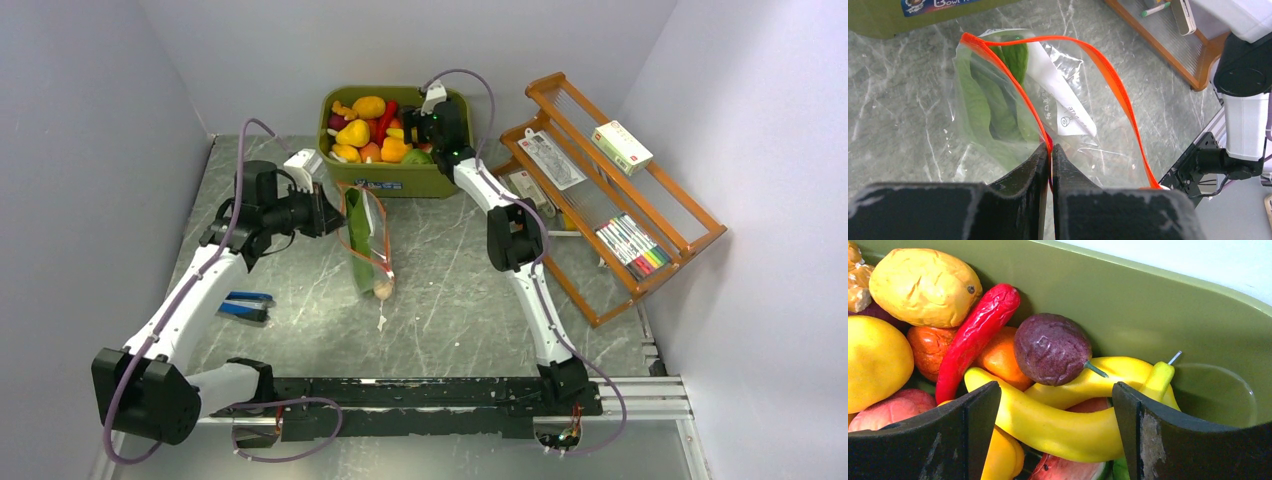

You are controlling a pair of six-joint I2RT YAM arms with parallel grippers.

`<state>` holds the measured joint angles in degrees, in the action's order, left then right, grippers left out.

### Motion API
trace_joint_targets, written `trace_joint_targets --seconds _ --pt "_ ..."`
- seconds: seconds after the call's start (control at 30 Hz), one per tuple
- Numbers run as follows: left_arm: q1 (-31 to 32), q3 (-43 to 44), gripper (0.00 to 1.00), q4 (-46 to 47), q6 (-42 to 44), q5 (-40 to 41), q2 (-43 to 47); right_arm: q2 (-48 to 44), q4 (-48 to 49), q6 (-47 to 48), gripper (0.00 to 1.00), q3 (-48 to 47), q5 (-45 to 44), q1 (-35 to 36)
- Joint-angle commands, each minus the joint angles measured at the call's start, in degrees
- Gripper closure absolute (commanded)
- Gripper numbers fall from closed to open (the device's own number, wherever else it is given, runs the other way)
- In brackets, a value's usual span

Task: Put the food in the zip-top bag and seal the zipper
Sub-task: Pick up the fake vegetable from the bin.

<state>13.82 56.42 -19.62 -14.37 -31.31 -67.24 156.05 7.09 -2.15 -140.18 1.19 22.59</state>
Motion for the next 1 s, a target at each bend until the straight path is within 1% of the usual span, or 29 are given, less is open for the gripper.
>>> trace_joint_targets --seconds 0.0,0.07,0.13,0.27,0.4,0.53,0.6,0.63,0.83,0.93,0.97 --pt "0.2 1.9 0.93 -0.1 0.2 -1.6 2.4 2.6 1.8 -0.3 0.19 -0.8 0.6 -0.4" --pt "0.2 2.5 0.93 -0.5 0.4 -1.2 2.8 2.2 4.0 -0.4 0.23 0.6 1.1 -0.6" --pt "0.2 3.1 0.93 -1.0 0.8 -0.7 2.9 2.5 5.6 -0.5 0.31 0.8 1.6 -0.6" --pt "0.2 3.5 0.93 -1.7 1.4 0.5 3.3 2.9 8.1 -1.3 0.5 -0.2 3.1 -0.9" --pt "0.2 3.3 0.93 -1.6 1.1 0.5 3.5 0.4 11.5 -2.3 0.62 2.9 4.2 -1.0" --pt "0.2 2.6 0.93 -0.8 0.5 0.4 3.4 -2.7 13.0 -2.5 0.84 6.4 6.4 -1.0" --pt "0.2 2.6 0.93 -0.9 0.3 0.2 2.8 -4.6 14.4 -2.6 0.98 9.0 7.2 -1.1" --pt "0.2 2.7 0.93 -0.9 0.3 0.1 2.6 -5.5 15.1 -2.7 1.0 10.1 7.4 -1.1" --pt "0.2 2.6 0.93 -0.4 0.1 1.5 2.7 -9.3 13.6 -4.0 1.0 12.6 9.0 -1.1" --pt "0.2 2.6 0.93 0.1 -0.6 2.1 2.3 -14.7 14.5 -5.7 1.0 18.5 9.9 -1.0" --pt "0.2 2.6 0.91 0.3 -0.8 2.4 2.1 -16.1 14.4 -6.0 1.0 20.3 10.4 -0.9"
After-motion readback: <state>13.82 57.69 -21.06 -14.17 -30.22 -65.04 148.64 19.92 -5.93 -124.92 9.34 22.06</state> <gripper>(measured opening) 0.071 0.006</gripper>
